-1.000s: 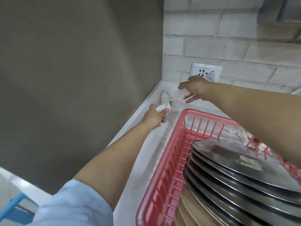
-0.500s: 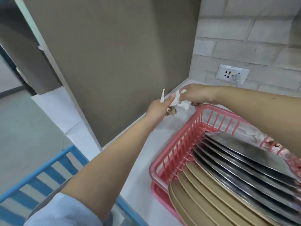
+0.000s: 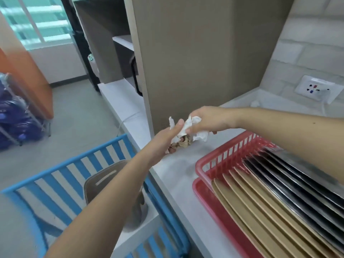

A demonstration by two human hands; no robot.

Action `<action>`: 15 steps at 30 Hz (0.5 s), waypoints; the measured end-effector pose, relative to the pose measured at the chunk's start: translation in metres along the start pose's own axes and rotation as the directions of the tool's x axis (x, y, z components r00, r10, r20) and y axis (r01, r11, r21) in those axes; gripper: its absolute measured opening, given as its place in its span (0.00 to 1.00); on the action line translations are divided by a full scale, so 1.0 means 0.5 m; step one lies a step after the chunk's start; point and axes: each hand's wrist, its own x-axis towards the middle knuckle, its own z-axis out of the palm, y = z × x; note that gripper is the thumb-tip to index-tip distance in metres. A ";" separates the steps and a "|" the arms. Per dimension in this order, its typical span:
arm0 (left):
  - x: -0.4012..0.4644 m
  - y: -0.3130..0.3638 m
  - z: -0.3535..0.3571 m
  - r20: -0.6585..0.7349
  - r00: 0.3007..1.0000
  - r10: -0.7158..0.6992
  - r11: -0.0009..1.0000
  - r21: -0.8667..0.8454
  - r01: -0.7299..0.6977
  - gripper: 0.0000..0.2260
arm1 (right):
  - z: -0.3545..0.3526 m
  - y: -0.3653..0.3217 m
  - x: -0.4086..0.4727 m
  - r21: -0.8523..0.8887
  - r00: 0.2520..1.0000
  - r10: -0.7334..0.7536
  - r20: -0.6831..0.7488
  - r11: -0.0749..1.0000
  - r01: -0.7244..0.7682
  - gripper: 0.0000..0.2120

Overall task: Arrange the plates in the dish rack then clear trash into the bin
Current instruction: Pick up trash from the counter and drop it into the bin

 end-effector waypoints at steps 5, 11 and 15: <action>-0.063 -0.054 -0.070 -0.096 0.992 -0.079 0.997 0.001 0.080 0.34 | 0.070 -0.087 0.053 -0.166 0.995 -0.018 0.101 0.985 0.034 0.14; -0.103 -0.101 -0.146 -0.254 0.957 -0.143 0.989 -0.006 0.146 0.32 | 0.123 -0.186 0.136 -0.327 0.981 -0.002 0.192 0.943 0.066 0.12; -0.117 -0.174 -0.229 -0.387 0.891 -0.236 0.971 -0.050 0.236 0.35 | 0.205 -0.260 0.207 -0.335 0.964 0.024 0.264 0.940 0.068 0.14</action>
